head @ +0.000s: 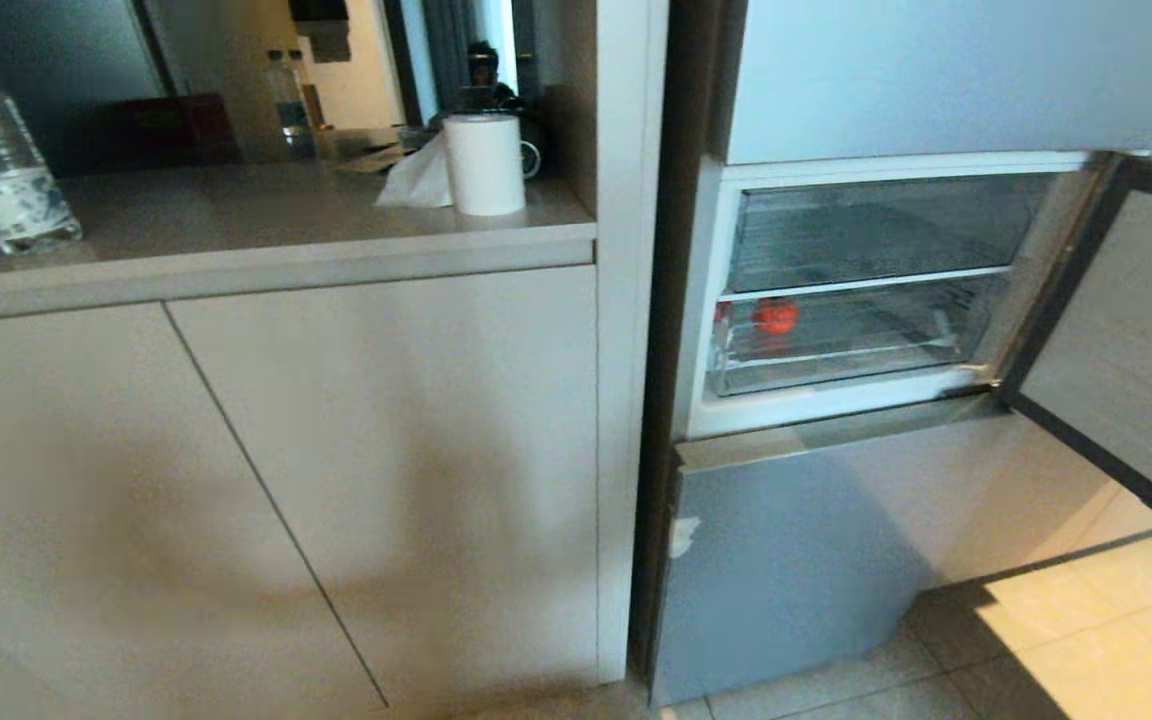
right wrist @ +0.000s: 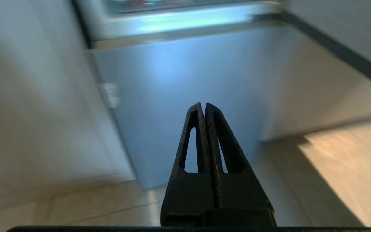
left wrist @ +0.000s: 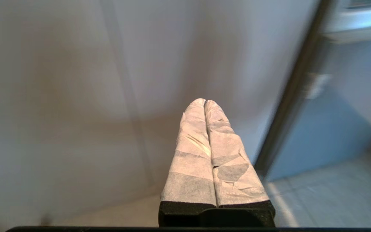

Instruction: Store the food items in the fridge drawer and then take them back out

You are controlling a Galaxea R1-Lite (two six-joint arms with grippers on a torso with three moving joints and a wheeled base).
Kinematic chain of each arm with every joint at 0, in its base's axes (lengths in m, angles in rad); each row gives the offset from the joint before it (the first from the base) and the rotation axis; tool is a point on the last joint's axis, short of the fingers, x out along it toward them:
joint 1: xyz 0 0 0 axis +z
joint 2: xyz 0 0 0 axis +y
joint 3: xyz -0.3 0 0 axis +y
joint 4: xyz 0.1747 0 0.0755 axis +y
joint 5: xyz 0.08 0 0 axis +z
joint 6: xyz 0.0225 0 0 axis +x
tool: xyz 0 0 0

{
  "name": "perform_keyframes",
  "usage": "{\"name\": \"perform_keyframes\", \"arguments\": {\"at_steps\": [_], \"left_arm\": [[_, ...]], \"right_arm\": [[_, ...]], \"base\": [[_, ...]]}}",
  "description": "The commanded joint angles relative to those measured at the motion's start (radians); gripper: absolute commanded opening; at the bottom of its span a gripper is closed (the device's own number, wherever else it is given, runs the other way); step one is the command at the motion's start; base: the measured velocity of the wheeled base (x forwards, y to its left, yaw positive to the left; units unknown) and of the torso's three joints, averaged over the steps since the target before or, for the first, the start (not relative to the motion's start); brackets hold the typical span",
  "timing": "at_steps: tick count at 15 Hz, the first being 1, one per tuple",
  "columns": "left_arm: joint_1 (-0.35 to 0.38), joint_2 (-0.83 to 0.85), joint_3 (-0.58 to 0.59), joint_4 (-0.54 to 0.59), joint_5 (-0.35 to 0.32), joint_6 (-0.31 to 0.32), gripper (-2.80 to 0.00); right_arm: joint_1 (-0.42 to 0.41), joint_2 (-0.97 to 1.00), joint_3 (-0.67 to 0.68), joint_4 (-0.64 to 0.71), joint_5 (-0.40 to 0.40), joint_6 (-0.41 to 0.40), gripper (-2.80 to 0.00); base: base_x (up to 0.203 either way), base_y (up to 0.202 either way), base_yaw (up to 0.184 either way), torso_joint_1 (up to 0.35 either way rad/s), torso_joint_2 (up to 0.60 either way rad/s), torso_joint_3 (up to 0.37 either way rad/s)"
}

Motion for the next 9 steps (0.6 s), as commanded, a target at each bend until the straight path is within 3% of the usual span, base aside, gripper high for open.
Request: {"name": "perform_keyframes", "arguments": {"at_steps": [1, 5, 9], "left_arm": [[0.000, 0.000, 0.000, 0.000, 0.000, 0.000, -2.80], [0.000, -0.001, 0.000, 0.000, 0.000, 0.000, -2.80], [0.000, -0.001, 0.000, 0.000, 0.000, 0.000, -2.80]], "right_arm": [[0.001, 0.001, 0.000, 0.000, 0.000, 0.000, -2.80], [0.000, 0.001, 0.000, 0.001, 0.005, -0.018, -2.80], [0.000, 0.027, -0.090, 0.006, 0.001, -0.066, -2.80]], "base": [[-0.001, -0.011, 0.172, 0.002, 0.01, 0.002], [0.001, -0.006, 0.135, 0.004, 0.00, 0.001], [0.000, 0.000, 0.000, 0.000, 0.00, 0.000]]}}
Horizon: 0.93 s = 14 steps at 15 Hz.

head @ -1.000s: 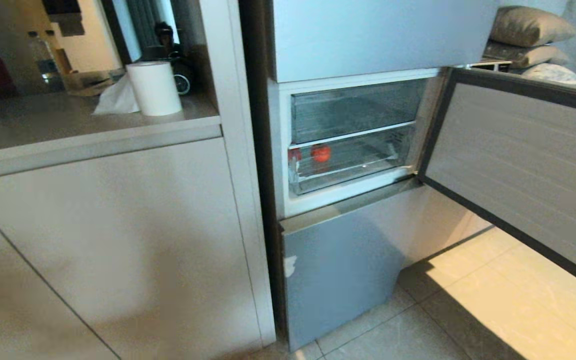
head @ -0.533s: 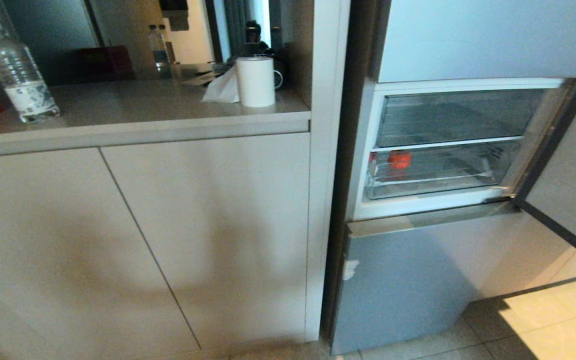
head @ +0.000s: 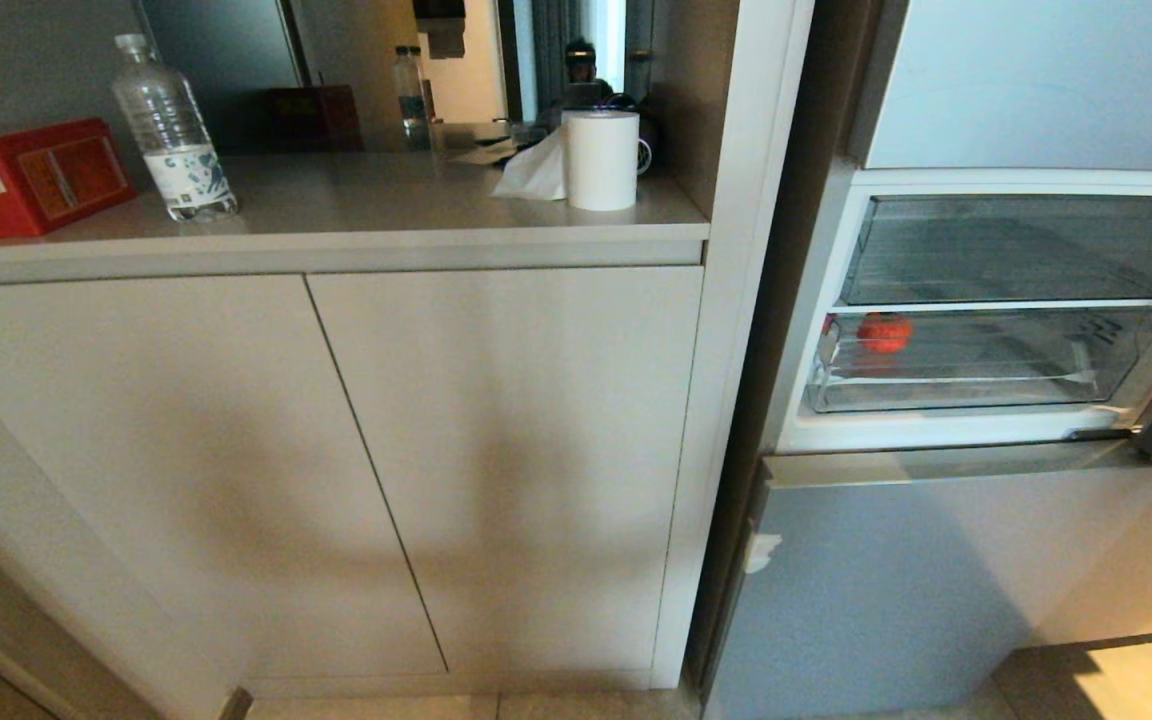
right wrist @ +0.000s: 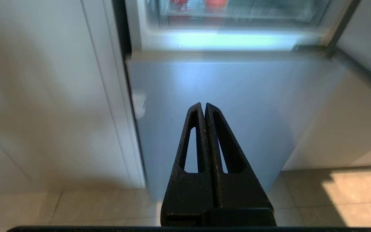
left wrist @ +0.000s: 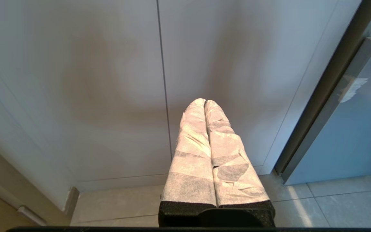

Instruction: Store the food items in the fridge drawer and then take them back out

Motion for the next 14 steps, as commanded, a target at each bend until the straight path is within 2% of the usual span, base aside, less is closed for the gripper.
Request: {"name": "perform_keyframes", "arguments": {"at_steps": [1, 4, 5, 8, 14], "left_arm": [[0.001, -0.001, 0.000, 0.000, 0.000, 0.000, -2.80], [0.001, -0.001, 0.000, 0.000, 0.000, 0.000, -2.80], [0.001, -0.001, 0.000, 0.000, 0.000, 0.000, -2.80], [0.001, -0.001, 0.000, 0.000, 0.000, 0.000, -2.80], [0.001, -0.001, 0.000, 0.000, 0.000, 0.000, -2.80]], "right_arm": [[0.000, 0.078, -0.076, 0.020, 0.000, 0.009, -2.80], [0.001, 0.385, -0.166, 0.020, 0.018, 0.062, -2.80], [0.001, 0.508, -0.188, -0.015, 0.036, 0.078, 0.00], [0.002, 0.894, -0.239, -0.225, 0.076, 0.109, 0.00], [0.002, 1.667, -0.393, -0.895, 0.107, 0.129, 0.00]], "base": [[0.000, 0.000, 0.000, 0.000, 0.00, 0.000], [0.000, 0.000, 0.000, 0.000, 0.00, 0.000], [0.000, 0.000, 0.000, 0.000, 0.00, 0.000], [0.000, 0.000, 0.000, 0.000, 0.00, 0.000], [0.000, 0.000, 0.000, 0.000, 0.00, 0.000]]}}
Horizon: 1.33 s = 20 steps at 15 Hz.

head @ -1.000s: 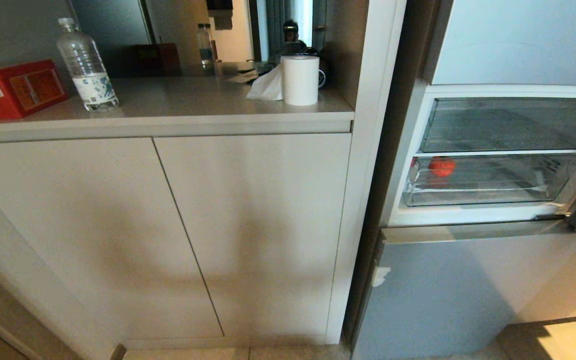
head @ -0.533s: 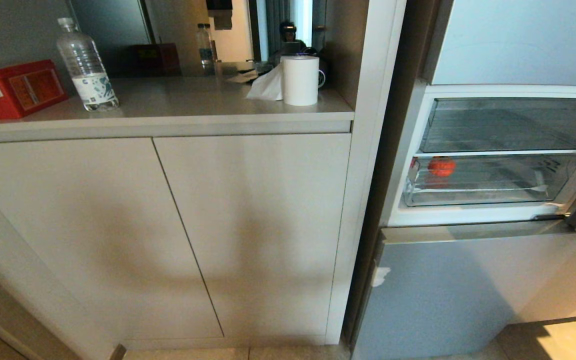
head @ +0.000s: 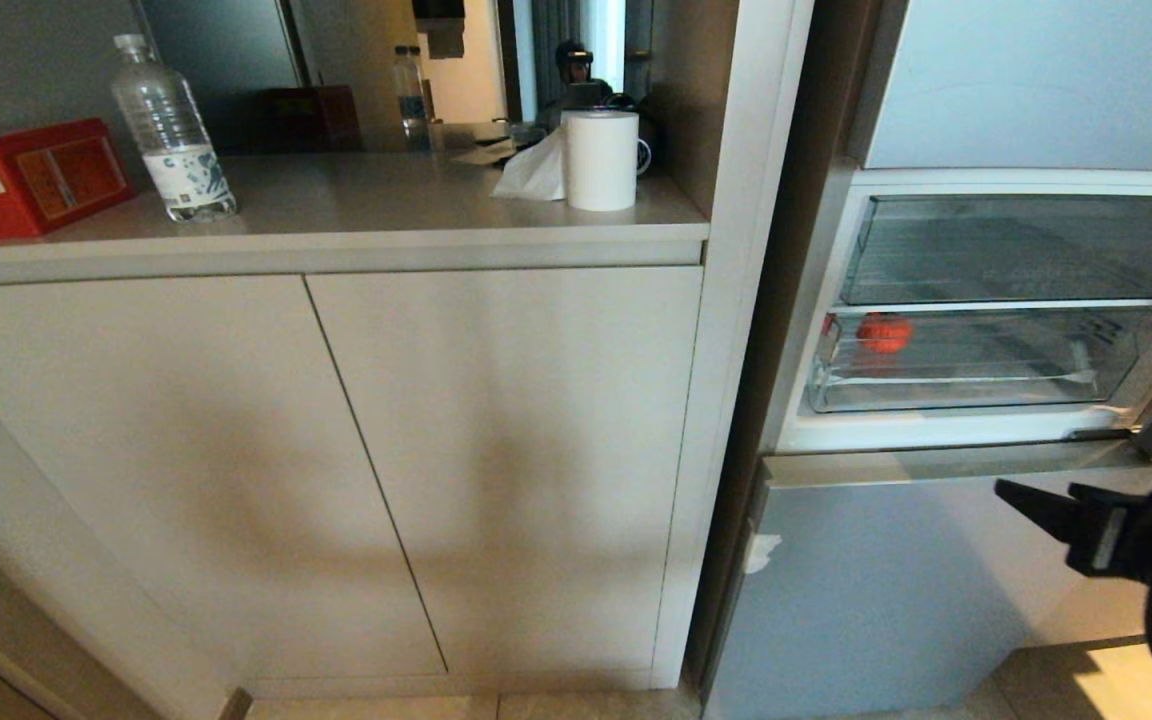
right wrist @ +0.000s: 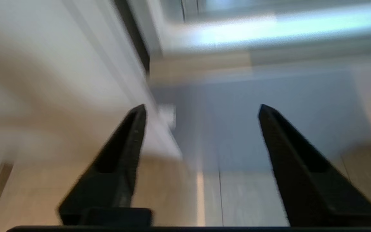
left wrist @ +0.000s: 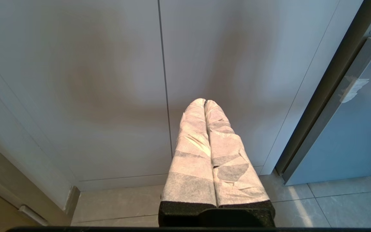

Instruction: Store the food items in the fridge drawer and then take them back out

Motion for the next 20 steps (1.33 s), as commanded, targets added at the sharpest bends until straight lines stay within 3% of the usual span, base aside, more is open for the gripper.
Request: {"name": "perform_keyframes", "arguments": {"at_steps": [1, 4, 7, 12, 20], "left_arm": [[0.000, -0.001, 0.000, 0.000, 0.000, 0.000, -2.80], [0.000, -0.001, 0.000, 0.000, 0.000, 0.000, -2.80], [0.000, -0.001, 0.000, 0.000, 0.000, 0.000, -2.80], [0.000, -0.001, 0.000, 0.000, 0.000, 0.000, -2.80], [0.000, -0.001, 0.000, 0.000, 0.000, 0.000, -2.80]], "right_arm": [[0.000, 0.411, -0.091, -0.301, 0.013, 0.002, 0.00], [0.000, 0.628, -0.248, -0.519, 0.042, 0.005, 0.00], [0.000, 0.773, -0.420, -0.611, 0.051, 0.004, 0.00], [0.006, 0.888, -0.626, -0.606, 0.050, -0.006, 0.00], [0.010, 0.964, -0.793, -0.532, 0.044, -0.008, 0.00]], "base": [[0.000, 0.000, 0.000, 0.000, 0.00, 0.000], [0.000, 0.000, 0.000, 0.000, 0.00, 0.000], [0.000, 0.000, 0.000, 0.000, 0.00, 0.000], [0.000, 0.000, 0.000, 0.000, 0.00, 0.000], [0.000, 0.000, 0.000, 0.000, 0.00, 0.000]]}}
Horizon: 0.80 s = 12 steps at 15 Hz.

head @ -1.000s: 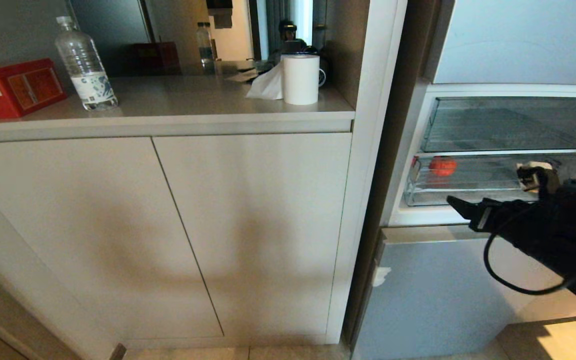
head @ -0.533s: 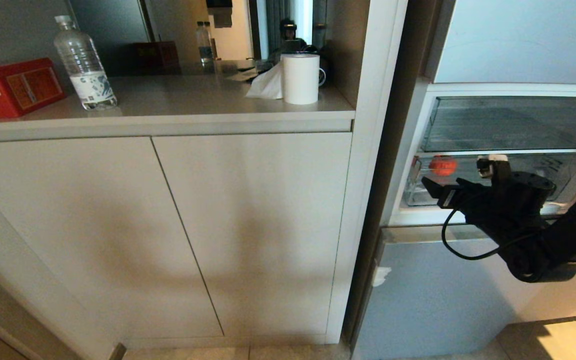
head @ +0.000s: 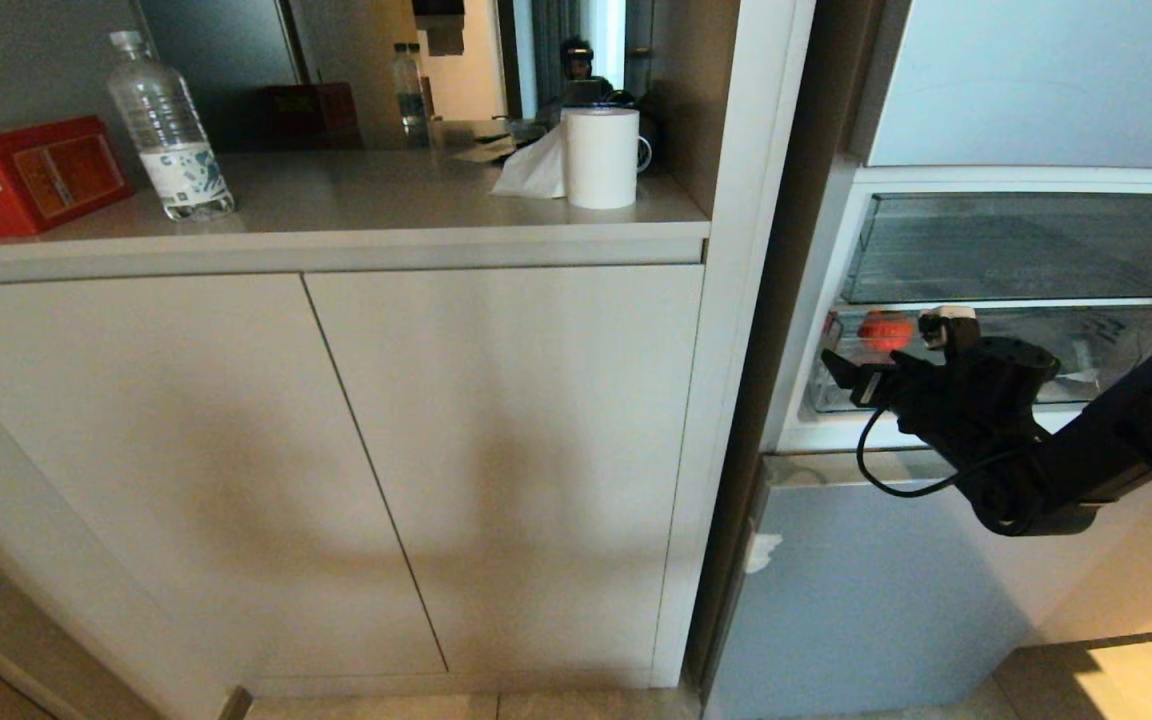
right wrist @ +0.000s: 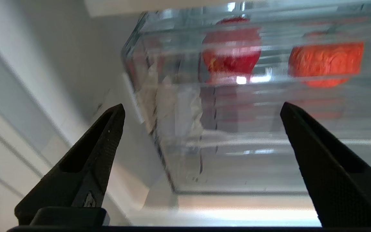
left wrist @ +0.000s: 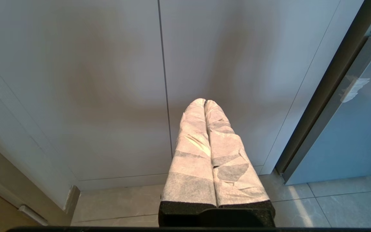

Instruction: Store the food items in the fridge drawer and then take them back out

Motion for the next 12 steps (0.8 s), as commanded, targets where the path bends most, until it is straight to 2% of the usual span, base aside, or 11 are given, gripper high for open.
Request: {"name": "perform_keyframes", "arguments": {"at_steps": [1, 3, 4, 12], "left_arm": [[0.000, -0.001, 0.000, 0.000, 0.000, 0.000, -2.80], [0.000, -0.001, 0.000, 0.000, 0.000, 0.000, -2.80], [0.000, -0.001, 0.000, 0.000, 0.000, 0.000, -2.80], [0.000, -0.001, 0.000, 0.000, 0.000, 0.000, -2.80]], "right_arm": [[0.002, 0.025, -0.028, -0.006, -0.001, 0.001, 0.00], [0.005, 0.032, -0.042, -0.005, -0.001, 0.001, 0.00], [0.007, 0.037, -0.054, -0.005, -0.001, 0.001, -2.80], [0.064, 0.048, -0.080, 0.009, -0.008, 0.002, -2.80]], "base": [[0.000, 0.000, 0.000, 0.000, 0.00, 0.000], [0.000, 0.000, 0.000, 0.000, 0.00, 0.000], [0.000, 0.000, 0.000, 0.000, 0.00, 0.000], [0.000, 0.000, 0.000, 0.000, 0.00, 0.000]]}}
